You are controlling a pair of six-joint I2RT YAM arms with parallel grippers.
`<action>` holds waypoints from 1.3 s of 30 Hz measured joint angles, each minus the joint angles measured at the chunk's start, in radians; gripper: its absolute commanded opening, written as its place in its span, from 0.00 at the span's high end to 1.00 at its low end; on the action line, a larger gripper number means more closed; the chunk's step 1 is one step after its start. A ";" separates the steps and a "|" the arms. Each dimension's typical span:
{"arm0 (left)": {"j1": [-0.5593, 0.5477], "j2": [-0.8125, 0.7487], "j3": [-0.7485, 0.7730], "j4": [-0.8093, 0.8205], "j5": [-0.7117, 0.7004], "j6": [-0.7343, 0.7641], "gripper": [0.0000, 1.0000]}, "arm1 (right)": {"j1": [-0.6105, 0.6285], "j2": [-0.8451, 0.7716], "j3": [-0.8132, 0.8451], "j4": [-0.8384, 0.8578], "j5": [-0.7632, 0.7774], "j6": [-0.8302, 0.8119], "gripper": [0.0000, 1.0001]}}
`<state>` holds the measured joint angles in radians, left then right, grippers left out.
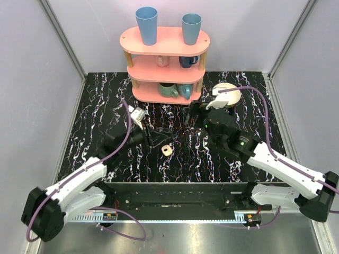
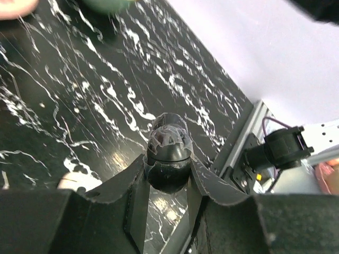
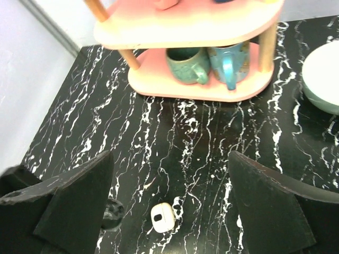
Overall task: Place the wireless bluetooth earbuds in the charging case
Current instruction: Place the charging case with the earbuds at the center of the board.
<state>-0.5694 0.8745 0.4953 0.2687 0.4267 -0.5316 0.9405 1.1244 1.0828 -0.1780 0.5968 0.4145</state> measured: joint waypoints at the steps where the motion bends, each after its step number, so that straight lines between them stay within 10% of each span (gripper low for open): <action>1: 0.000 0.044 0.010 0.002 0.026 -0.012 1.00 | -0.008 -0.023 -0.015 -0.003 0.015 0.010 0.04; 20: -0.091 0.808 0.303 0.178 0.268 -0.185 1.00 | -0.034 -0.175 -0.101 -0.043 0.128 0.068 0.05; 39: -0.122 1.059 0.430 0.098 0.243 -0.158 0.88 | -0.035 -0.204 -0.117 -0.066 0.126 0.091 0.05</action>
<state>-0.6918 1.9335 0.9253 0.3664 0.6693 -0.6891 0.9058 0.9199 0.9661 -0.2436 0.7223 0.5056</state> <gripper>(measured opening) 0.336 0.949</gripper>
